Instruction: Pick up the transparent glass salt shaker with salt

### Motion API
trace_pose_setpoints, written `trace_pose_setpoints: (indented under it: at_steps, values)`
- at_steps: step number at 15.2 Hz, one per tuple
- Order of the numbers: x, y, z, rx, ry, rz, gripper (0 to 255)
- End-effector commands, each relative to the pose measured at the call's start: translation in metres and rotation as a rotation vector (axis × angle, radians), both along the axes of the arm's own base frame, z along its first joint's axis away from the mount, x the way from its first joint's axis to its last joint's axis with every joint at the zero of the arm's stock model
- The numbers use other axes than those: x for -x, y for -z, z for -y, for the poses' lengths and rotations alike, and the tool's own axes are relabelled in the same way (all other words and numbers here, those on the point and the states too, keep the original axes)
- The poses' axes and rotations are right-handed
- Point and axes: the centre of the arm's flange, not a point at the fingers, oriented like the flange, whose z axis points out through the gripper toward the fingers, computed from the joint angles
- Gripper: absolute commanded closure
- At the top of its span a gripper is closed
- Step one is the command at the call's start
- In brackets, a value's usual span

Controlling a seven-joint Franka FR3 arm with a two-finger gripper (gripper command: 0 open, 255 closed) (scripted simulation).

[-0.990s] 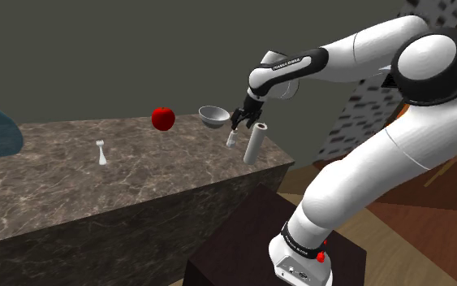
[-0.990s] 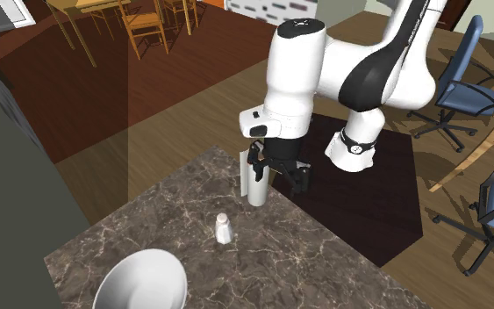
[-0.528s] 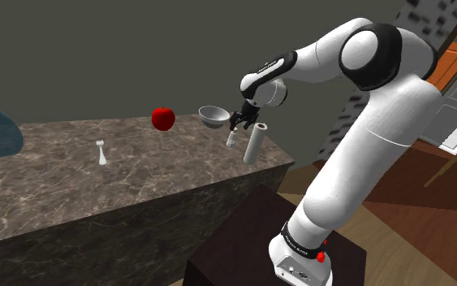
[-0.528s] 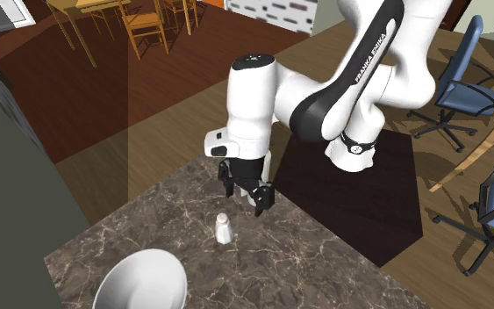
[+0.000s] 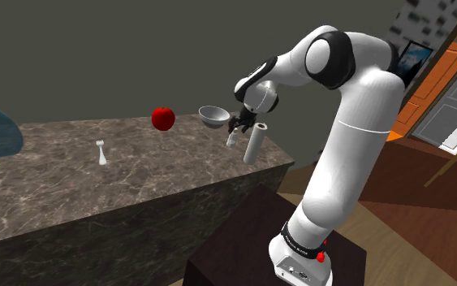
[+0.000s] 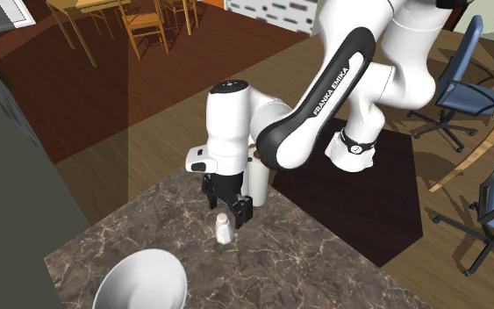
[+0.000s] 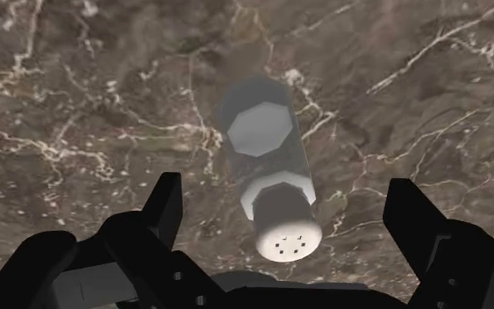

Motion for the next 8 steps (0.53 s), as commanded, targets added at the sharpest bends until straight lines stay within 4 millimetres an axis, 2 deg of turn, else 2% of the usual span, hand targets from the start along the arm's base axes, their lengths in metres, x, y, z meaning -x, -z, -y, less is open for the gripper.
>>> trace_pose_setpoints:
  at_steps: [1,3,5,6,8]
  values:
    - [-0.001,0.012,0.001,0.000,0.001,0.001,0]
    - [-0.001,0.026,0.001,0.000,0.001,0.001,0]
    - [0.000,0.026,0.001,0.000,0.001,0.001,0]
    - [0.000,0.025,0.002,0.000,0.001,0.001,255]
    - [0.000,0.025,0.002,0.000,0.001,0.001,255]
